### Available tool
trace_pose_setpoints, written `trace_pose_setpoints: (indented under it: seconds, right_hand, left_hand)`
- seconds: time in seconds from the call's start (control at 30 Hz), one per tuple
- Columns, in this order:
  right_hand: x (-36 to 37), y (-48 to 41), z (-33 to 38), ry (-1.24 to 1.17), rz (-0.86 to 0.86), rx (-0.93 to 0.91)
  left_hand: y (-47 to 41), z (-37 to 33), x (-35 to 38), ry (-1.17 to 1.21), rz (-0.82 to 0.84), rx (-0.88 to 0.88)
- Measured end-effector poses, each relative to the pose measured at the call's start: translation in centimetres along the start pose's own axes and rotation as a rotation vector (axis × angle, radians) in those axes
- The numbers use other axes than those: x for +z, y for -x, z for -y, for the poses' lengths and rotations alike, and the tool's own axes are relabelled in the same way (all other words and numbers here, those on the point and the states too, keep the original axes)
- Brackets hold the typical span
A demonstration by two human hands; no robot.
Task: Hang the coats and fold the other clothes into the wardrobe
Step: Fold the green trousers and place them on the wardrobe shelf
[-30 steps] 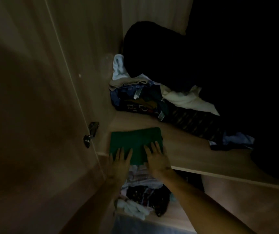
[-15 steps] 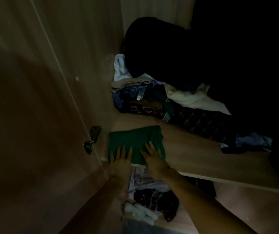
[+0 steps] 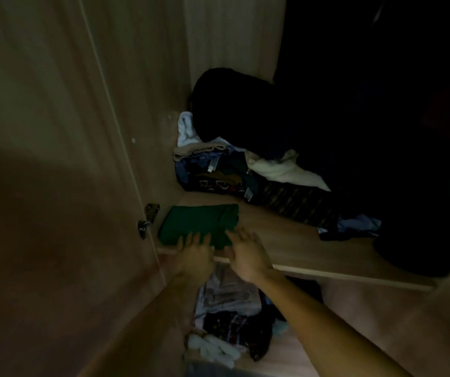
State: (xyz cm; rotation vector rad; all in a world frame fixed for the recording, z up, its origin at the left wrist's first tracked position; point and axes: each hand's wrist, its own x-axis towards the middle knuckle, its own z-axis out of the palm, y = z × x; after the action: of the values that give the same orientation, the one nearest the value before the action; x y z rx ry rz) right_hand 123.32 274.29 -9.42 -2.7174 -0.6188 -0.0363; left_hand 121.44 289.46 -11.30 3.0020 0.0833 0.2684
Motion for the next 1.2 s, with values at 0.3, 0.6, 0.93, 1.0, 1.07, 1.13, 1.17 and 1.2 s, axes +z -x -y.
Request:
trace_pose_setpoints:
  seconds: [0.3,0.6,0.93,1.0,1.07,1.13,1.17,1.2]
  right_hand:
    - [-7.2,16.8,1.7,-0.012,-0.244,0.029]
    - [-9.0,33.7,1.0,-0.133,-0.379,0.131]
    - [-8.2,50.1,1.5,0.002,-0.499,0.423]
    - [-7.6,53.9,2.0,0.023,-0.524,0.488]
    - [-6.9,58.0,2.7,0.052,-0.595,0.573]
    - [-5.7,62.3,4.1,0.103,-0.64,0.691]
    - [-5.0,64.4,5.1,0.123,-0.657,0.756]
    - [-4.3,66.4,6.1,0.143,-0.673,0.819]
  left_hand:
    - [15.3,-5.8,-9.5,0.135,-0.145,0.108]
    - [28.2,-12.4,-11.2,0.144,-0.008,0.211]
    - [38.6,-18.7,-10.8,0.37,0.057,0.541]
    - [40.4,-18.6,-10.8,0.465,0.104,0.574]
    - [42.3,-18.5,-10.6,0.554,0.14,0.613]
    - [45.0,-18.6,-10.1,0.647,0.18,0.647]
    - [46.4,-18.8,-9.8,0.693,0.219,0.664]
    - [48.0,-19.2,-9.6,0.738,0.269,0.686]
